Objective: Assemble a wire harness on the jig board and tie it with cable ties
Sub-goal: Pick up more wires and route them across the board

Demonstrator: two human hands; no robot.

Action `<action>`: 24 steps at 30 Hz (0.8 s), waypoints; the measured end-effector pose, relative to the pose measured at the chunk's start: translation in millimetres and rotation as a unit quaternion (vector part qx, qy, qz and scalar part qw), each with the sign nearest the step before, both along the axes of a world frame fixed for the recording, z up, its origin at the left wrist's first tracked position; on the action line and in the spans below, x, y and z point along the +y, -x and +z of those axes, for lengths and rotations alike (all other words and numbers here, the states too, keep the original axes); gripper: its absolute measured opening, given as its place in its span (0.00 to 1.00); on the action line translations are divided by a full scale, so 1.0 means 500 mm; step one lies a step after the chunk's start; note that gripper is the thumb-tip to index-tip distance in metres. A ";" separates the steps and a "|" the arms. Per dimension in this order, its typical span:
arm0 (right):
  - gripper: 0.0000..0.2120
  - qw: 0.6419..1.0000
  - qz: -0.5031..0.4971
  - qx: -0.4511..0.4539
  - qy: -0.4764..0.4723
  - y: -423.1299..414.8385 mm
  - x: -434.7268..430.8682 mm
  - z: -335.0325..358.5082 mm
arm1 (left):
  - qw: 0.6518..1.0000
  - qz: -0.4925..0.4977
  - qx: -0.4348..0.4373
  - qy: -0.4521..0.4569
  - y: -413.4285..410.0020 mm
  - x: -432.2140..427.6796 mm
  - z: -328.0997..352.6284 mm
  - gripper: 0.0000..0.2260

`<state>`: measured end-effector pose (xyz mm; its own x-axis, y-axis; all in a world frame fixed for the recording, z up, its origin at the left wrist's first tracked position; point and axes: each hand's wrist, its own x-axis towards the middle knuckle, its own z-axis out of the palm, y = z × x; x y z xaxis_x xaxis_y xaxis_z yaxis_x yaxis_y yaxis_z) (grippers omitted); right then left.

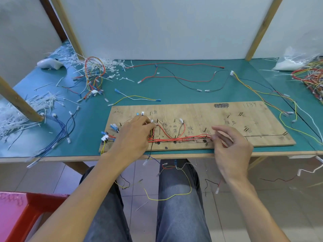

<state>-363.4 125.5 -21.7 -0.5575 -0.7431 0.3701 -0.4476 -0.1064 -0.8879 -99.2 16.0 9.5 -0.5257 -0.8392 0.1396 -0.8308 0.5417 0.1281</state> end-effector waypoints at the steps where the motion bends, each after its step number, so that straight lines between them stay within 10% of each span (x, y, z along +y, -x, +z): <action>1: 0.15 0.999 0.008 0.035 -0.029 0.012 0.002 0.004 | 1.000 0.002 -0.002 -0.008 -0.001 0.002 0.001 0.26; 9: 0.10 0.967 0.044 0.230 -0.103 0.024 -0.001 0.022 | 0.990 -0.063 -0.003 0.123 0.049 0.092 0.024 0.26; 24: 0.10 0.934 0.018 0.327 -0.144 0.014 0.000 0.021 | 0.998 -0.050 -0.032 0.018 0.085 0.133 -0.010 0.23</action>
